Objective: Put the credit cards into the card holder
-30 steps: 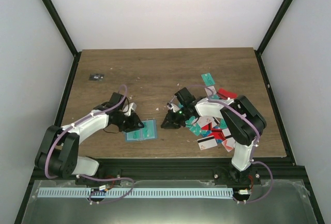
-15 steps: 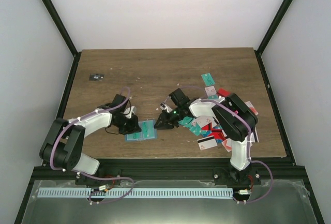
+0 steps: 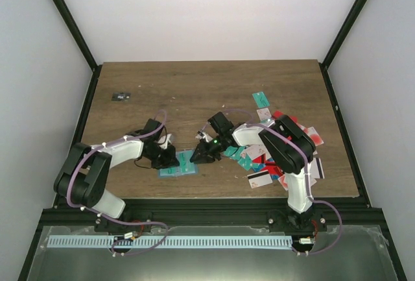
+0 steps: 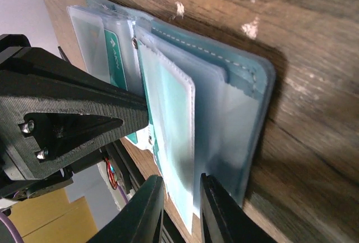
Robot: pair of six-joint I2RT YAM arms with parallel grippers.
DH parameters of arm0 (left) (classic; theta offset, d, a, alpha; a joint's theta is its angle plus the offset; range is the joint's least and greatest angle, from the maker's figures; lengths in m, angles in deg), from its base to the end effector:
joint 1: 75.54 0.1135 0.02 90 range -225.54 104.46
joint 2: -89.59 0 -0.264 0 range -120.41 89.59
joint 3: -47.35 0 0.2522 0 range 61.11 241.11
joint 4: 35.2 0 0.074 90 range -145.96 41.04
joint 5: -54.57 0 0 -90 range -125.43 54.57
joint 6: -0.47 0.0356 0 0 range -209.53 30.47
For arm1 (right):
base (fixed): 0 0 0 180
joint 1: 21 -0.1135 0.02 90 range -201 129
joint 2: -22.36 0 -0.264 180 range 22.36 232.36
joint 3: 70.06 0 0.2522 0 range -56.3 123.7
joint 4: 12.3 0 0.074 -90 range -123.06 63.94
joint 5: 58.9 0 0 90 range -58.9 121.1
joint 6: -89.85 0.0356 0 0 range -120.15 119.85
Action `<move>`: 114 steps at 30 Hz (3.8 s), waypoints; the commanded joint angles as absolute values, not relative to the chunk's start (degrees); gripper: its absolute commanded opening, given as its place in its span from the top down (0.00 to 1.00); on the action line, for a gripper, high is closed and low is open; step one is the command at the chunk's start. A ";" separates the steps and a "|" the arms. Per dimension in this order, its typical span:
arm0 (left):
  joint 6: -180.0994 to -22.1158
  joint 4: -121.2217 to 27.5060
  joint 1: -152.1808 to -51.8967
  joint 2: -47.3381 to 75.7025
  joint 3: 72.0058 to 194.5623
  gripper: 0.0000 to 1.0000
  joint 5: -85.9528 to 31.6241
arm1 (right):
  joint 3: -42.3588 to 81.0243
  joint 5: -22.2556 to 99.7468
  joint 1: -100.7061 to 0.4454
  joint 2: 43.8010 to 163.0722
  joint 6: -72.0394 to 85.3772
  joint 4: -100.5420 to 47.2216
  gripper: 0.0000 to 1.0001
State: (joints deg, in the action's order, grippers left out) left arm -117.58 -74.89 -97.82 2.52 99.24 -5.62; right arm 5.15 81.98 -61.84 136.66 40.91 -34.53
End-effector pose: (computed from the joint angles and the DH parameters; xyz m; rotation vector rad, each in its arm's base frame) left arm 0.2154 -0.1074 0.1306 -0.0450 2.9982 -0.8912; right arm 0.2624 0.2633 0.1105 0.3088 -2.5811 -1.3595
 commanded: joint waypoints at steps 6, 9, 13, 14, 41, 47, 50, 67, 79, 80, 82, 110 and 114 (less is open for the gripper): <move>-117.41 -72.26 -99.88 -0.96 99.49 0.96 -4.43 | 7.56 83.03 -62.84 137.28 40.39 -34.55 0.79; -118.76 -70.80 -101.24 -1.60 100.22 0.96 -3.23 | 7.27 81.52 -62.83 135.52 39.54 -36.36 0.79; -122.00 -68.04 -103.94 -2.75 101.65 0.96 -1.17 | 6.86 78.75 -62.84 132.94 38.18 -40.62 0.79; -122.83 -67.05 -104.53 -2.92 101.84 0.96 -0.58 | 6.51 78.13 -62.84 132.53 38.02 -41.36 0.79; -123.41 -91.27 -102.13 19.40 102.99 0.85 -16.82 | 19.07 78.74 -69.38 139.31 41.96 -46.53 0.65; -125.11 -93.39 -101.73 24.72 101.66 0.80 -17.97 | 25.65 79.17 -71.16 142.81 41.46 -48.58 0.48; -125.47 -93.98 -101.64 26.76 101.61 0.77 -18.27 | 26.99 79.17 -71.28 142.95 41.57 -48.97 0.41; -123.67 -90.55 -102.15 29.14 102.79 0.75 -10.98 | 22.44 70.39 -68.46 125.99 39.98 -55.19 0.35; -123.78 -77.88 -112.37 19.32 107.17 0.75 -8.09 | -1.17 38.53 -60.31 98.74 53.80 -76.53 0.22; -123.80 -76.89 -113.75 17.64 108.09 0.75 -8.09 | -2.44 36.02 -59.67 97.40 55.72 -79.22 0.21; -123.89 -75.39 -116.23 14.10 110.11 0.75 -8.17 | -4.59 32.03 -58.58 95.53 58.76 -84.11 0.21; -133.21 -72.45 -126.98 18.17 105.12 0.76 -13.89 | -23.91 32.04 -43.54 101.29 56.46 -65.51 0.73; -134.26 -72.48 -127.04 21.00 103.16 0.77 -15.00 | -27.45 37.53 -43.87 100.45 57.02 -63.92 0.76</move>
State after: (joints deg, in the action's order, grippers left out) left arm -132.71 -72.16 -126.65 18.37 104.93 -13.34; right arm -21.14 29.15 -43.90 98.10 56.45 -71.12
